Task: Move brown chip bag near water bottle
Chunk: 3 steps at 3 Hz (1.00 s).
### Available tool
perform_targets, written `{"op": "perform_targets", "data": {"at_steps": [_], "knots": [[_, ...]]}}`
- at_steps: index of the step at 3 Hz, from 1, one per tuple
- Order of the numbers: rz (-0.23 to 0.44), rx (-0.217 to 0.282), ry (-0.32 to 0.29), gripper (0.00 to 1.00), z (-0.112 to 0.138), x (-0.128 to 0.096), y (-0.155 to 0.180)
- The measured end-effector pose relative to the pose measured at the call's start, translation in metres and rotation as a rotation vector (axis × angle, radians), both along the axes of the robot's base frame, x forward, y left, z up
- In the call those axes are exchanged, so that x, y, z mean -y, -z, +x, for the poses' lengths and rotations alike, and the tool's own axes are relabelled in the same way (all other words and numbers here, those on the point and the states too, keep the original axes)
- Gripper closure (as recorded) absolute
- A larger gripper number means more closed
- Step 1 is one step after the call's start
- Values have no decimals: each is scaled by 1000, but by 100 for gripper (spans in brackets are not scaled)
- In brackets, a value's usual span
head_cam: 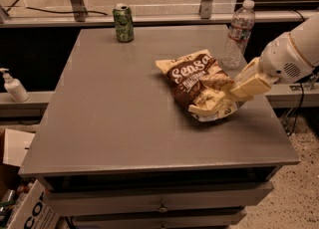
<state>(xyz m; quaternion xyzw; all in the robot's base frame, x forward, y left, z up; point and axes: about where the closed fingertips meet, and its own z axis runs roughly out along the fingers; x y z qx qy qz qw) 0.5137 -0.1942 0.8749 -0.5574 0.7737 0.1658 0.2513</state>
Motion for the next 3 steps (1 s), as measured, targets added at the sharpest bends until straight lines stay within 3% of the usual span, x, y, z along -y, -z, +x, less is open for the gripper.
{"op": "perform_targets", "data": {"at_steps": [1, 2, 3], "knots": [[-29, 10, 35, 100, 29, 35, -2], [-33, 7, 37, 100, 33, 39, -2], [-35, -4, 41, 81, 35, 42, 0]]}}
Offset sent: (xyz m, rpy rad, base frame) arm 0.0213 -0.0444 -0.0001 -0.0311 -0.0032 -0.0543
